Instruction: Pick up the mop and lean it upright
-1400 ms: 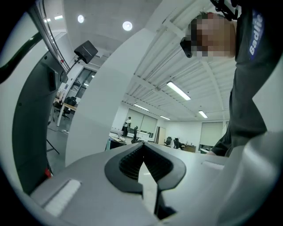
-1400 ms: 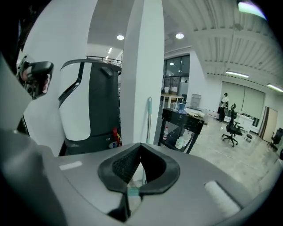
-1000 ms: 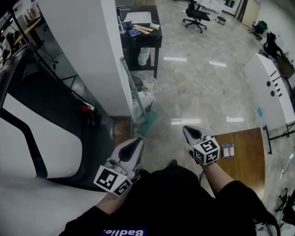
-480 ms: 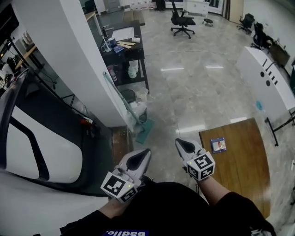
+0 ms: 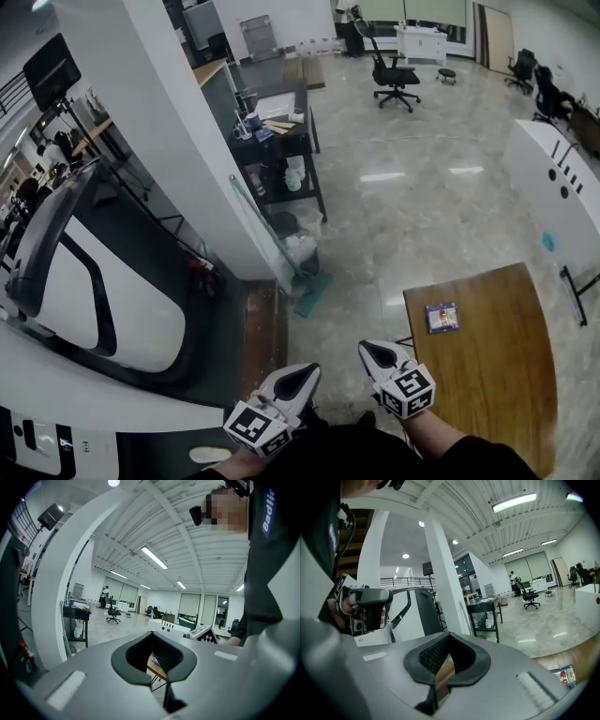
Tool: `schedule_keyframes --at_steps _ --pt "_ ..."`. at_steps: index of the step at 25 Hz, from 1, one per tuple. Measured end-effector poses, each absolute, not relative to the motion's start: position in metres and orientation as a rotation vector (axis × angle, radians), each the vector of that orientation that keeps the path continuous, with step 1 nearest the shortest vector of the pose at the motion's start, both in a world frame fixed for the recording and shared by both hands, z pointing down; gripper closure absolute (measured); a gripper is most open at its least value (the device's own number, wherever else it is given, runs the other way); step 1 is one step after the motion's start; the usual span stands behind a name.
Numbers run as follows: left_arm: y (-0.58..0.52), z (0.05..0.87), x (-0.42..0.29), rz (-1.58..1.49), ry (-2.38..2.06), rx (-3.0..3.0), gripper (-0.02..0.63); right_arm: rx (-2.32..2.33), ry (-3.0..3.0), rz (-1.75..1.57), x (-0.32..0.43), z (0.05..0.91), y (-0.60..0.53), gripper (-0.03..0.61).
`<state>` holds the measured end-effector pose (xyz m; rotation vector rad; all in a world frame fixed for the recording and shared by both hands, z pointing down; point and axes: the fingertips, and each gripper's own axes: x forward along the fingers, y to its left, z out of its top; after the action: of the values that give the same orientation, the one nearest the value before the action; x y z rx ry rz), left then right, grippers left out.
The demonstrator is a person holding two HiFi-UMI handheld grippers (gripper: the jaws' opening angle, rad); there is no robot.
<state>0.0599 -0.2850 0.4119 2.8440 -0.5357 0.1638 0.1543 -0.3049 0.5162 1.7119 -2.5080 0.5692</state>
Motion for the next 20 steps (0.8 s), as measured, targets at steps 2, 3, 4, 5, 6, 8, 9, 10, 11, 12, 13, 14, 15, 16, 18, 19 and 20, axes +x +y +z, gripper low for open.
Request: schedule_keyframes --at_steps 2,3,4,5,6,8,9,10,11,12,13,14,15,16,18,19,20 --pt "-0.277 0.405 0.056 0.160 -0.557 2.851 0.594 1.703 -2.521 0.545 0.152 0.509 -0.296 0.575" --pt "-0.274 0.403 0.055 0.157 -0.560 2.853 0.594 1.702 -2.526 0.531 0.152 0.504 -0.294 0.575" --pt "-0.271 0.403 0.053 0.152 -0.555 2.854 0.594 1.705 -2.528 0.518 0.151 0.500 -0.292 0.575" --pt "-0.268 0.404 0.051 0.143 -0.543 2.858 0.594 1.711 -2.530 0.510 0.149 0.496 -0.290 0.575" --pt "-0.264 0.403 0.048 0.132 -0.528 2.865 0.594 1.718 -2.531 0.505 0.144 0.492 -0.286 0.575" --pt "-0.257 0.396 0.036 0.106 -0.509 2.878 0.594 1.729 -2.531 0.497 0.128 0.485 -0.276 0.575" --pt "-0.254 0.391 0.028 0.086 -0.502 2.880 0.594 1.731 -2.528 0.489 0.119 0.482 -0.271 0.575" --pt "-0.252 0.390 0.019 0.061 -0.494 2.879 0.594 1.731 -2.520 0.481 0.109 0.480 -0.266 0.575" --pt "-0.250 0.391 0.009 0.037 -0.485 2.872 0.594 1.730 -2.509 0.476 0.099 0.479 -0.263 0.575" --pt "-0.249 0.394 -0.003 0.018 -0.479 2.862 0.594 1.731 -2.498 0.477 0.089 0.479 -0.259 0.575" --pt "-0.248 0.396 -0.017 0.003 -0.475 2.853 0.594 1.733 -2.490 0.481 0.075 0.479 -0.256 0.575" --pt "-0.248 0.396 -0.033 -0.007 -0.473 2.851 0.594 1.736 -2.489 0.479 0.059 0.477 -0.252 0.575" --pt "-0.247 0.394 -0.048 -0.016 -0.472 2.854 0.594 1.737 -2.492 0.469 0.041 0.474 -0.248 0.575" --pt "-0.245 0.394 -0.063 -0.024 -0.471 2.856 0.594 1.738 -2.495 0.452 0.024 0.471 -0.241 0.575" --pt "-0.240 0.399 -0.087 -0.031 -0.479 2.843 0.594 1.748 -2.494 0.422 -0.004 0.465 -0.227 0.575" --pt "-0.236 0.400 -0.097 -0.026 -0.481 2.836 0.594 1.758 -2.495 0.417 -0.015 0.462 -0.221 0.575" --pt "-0.233 0.401 -0.106 -0.017 -0.478 2.833 0.594 1.770 -2.497 0.416 -0.026 0.460 -0.216 0.575"
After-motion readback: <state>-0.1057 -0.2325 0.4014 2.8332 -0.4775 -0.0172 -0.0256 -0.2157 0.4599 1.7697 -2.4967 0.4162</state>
